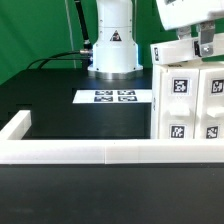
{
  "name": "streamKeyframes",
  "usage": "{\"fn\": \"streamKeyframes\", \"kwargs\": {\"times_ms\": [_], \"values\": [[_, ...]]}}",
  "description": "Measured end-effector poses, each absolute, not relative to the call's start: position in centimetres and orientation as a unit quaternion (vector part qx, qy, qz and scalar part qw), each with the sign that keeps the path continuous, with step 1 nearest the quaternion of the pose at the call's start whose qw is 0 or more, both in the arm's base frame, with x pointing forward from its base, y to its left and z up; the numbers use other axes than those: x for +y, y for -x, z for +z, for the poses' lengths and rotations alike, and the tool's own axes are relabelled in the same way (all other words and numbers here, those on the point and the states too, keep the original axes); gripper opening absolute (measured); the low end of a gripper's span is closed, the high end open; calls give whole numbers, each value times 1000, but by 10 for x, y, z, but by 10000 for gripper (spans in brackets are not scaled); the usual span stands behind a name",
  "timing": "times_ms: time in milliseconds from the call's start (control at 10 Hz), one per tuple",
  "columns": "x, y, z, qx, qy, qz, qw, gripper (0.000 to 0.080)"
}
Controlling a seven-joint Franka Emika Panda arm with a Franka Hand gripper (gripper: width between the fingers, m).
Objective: Assemble cabinet
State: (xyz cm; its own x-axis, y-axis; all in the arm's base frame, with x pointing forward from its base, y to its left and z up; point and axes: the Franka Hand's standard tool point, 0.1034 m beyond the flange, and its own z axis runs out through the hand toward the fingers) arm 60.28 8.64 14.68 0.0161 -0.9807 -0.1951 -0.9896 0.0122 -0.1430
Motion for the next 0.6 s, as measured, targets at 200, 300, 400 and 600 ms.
{"fn": "streamKeyframes", "kwargs": {"times_ms": [200, 300, 400, 600], "values": [[88, -604, 147, 735, 666, 23, 123, 549], [87, -604, 147, 743, 657, 28, 126, 549], [88, -604, 147, 757, 640, 32, 129, 549], [89, -604, 148, 743, 656, 30, 131, 719]]}}
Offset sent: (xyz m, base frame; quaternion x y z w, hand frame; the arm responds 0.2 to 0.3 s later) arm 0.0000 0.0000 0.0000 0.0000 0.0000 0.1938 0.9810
